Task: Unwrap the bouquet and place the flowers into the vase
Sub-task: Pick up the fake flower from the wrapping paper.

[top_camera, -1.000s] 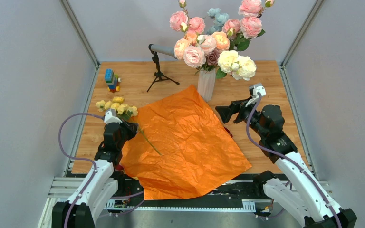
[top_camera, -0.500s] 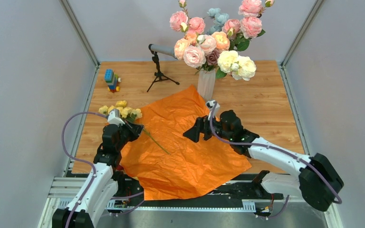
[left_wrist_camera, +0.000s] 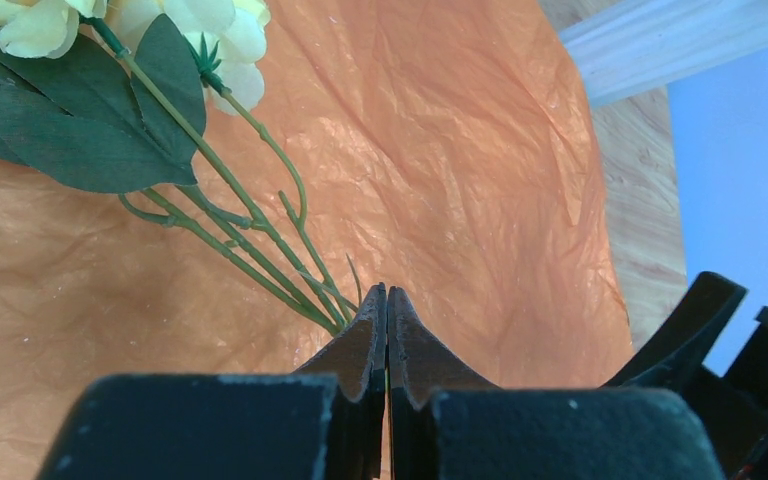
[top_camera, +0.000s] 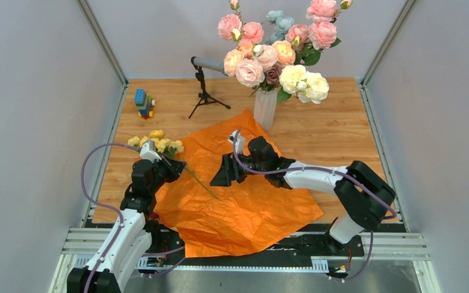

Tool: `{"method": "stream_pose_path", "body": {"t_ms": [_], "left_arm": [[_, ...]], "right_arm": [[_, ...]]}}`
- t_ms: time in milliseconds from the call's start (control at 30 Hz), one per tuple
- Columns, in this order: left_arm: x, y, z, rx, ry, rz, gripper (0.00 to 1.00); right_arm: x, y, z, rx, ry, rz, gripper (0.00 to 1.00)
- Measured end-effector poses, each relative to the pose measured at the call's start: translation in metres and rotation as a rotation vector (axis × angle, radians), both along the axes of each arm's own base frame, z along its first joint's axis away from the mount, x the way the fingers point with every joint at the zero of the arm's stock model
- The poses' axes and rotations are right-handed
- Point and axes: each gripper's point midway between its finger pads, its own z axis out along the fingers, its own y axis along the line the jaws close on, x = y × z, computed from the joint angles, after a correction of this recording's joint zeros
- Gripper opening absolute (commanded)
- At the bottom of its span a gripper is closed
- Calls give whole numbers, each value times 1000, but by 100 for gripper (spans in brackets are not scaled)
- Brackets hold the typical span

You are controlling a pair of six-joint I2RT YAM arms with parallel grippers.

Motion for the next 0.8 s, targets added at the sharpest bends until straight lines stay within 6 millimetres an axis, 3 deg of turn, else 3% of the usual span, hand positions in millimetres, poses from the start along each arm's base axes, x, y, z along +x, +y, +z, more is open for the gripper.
{"method": "stream_pose_path", "body": {"t_ms": [200,367,433,567,600,633,733,800], "left_arm": [[0,0,-1,-1,0,-1,0],[0,0,-2,-1,4,-1,0],[0,0,-2,-1,2,-1,0],[1,0,-1,-2,-3,-2,0],[1,-1,0,-3,-5,-5,4],[1,-1,0,-3,-7,-8,14],[2,-2,5,11,-26,-24,60],[3,-3,12,22,-35,-35,74]], "right_arm": [[-23,34,-9,3,88,181,62],[-41,43,-18,11,166,271,54],[-45,45,-23,3,187,291,44],[-44,51,-23,0,199,310,11],[-44,52,-21,3,205,313,3],[-44,52,-20,6,208,316,0],[-46,50,-22,-10,244,310,0],[-47,50,-23,-13,253,308,0]]}}
